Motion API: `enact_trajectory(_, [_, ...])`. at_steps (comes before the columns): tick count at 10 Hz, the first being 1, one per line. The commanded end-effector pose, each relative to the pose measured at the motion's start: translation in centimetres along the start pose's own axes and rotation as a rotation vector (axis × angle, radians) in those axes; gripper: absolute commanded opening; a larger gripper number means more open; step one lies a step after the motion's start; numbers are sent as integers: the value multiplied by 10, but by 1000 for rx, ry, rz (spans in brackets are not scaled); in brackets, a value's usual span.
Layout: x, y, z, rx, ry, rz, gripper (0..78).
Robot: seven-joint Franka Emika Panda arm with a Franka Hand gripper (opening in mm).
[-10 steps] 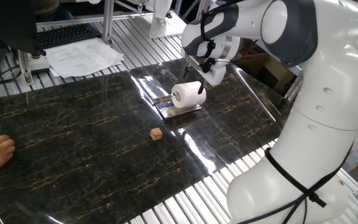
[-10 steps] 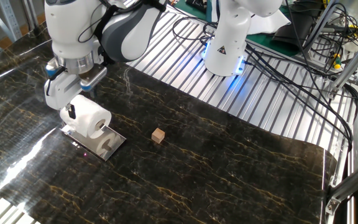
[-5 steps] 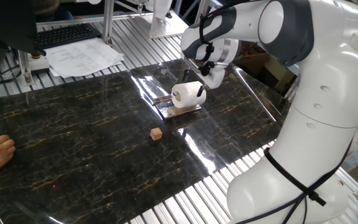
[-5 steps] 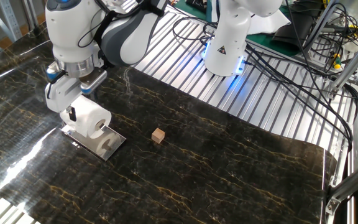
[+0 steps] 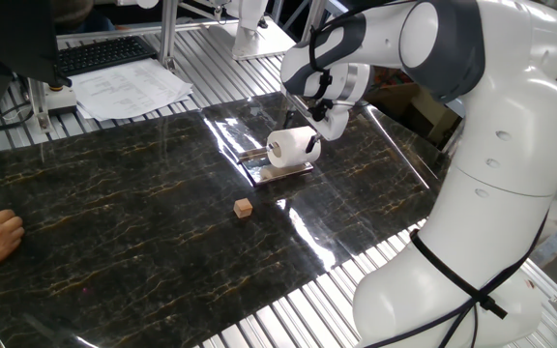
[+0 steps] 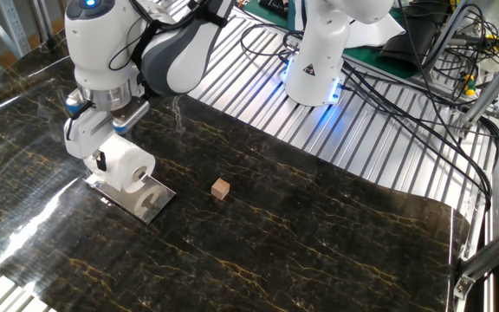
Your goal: Take the roll of paper down from the shelf
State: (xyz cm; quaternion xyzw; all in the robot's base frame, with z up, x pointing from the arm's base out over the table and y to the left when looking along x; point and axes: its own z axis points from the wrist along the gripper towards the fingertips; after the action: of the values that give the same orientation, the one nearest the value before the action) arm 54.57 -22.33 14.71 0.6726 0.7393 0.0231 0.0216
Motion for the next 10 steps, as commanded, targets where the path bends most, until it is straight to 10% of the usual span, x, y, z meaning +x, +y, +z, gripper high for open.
enact_trajectory(1, [-2, 0, 6, -10, 3, 6, 775])
enact_trajectory(8, [-2, -1, 9, -26, -11, 15, 775])
enact_trajectory(9, [-2, -1, 9, -25, -16, 17, 12])
enact_trajectory(10, [-2, -1, 9, -25, -16, 17, 12])
